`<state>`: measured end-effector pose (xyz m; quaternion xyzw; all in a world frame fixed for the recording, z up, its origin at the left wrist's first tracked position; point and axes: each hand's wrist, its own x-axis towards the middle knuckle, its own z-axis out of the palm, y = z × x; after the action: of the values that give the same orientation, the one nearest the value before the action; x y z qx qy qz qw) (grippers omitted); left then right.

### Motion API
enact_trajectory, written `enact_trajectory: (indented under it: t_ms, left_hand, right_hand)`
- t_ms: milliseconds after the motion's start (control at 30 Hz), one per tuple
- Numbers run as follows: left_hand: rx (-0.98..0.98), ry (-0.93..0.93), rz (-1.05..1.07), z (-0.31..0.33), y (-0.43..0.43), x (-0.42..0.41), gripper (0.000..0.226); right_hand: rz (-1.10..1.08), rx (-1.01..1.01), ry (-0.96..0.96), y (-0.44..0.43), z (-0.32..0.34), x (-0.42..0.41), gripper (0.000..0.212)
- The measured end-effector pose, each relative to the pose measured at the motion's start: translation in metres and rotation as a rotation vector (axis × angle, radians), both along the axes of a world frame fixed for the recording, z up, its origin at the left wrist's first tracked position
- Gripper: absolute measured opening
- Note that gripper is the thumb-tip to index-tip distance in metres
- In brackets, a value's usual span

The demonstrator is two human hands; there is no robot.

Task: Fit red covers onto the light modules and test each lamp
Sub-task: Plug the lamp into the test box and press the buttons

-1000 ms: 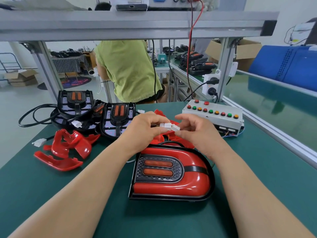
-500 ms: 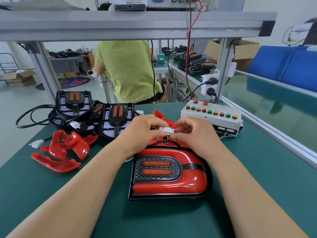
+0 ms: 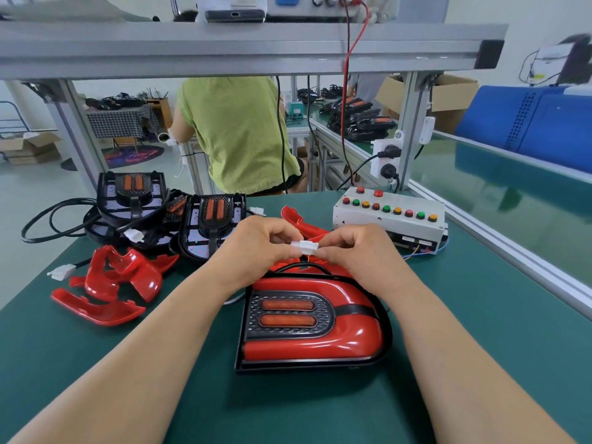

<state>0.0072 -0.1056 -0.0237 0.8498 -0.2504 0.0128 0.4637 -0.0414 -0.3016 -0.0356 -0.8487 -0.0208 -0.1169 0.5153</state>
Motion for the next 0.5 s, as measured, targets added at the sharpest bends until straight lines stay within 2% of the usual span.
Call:
enact_trajectory:
  t_ms: [367, 500]
  left_hand:
    - [-0.004, -0.009, -0.011, -0.0031, -0.0004, 0.0011, 0.011]
    - [-0.017, -0.003, -0.015, -0.0044, 0.0006, 0.0045, 0.018]
  right_hand:
    - [0.008, 0.049, 0.013, 0.0029, -0.0017, 0.0006, 0.006]
    - [0.003, 0.027, -0.006, 0.0037, -0.0033, 0.0014, 0.007]
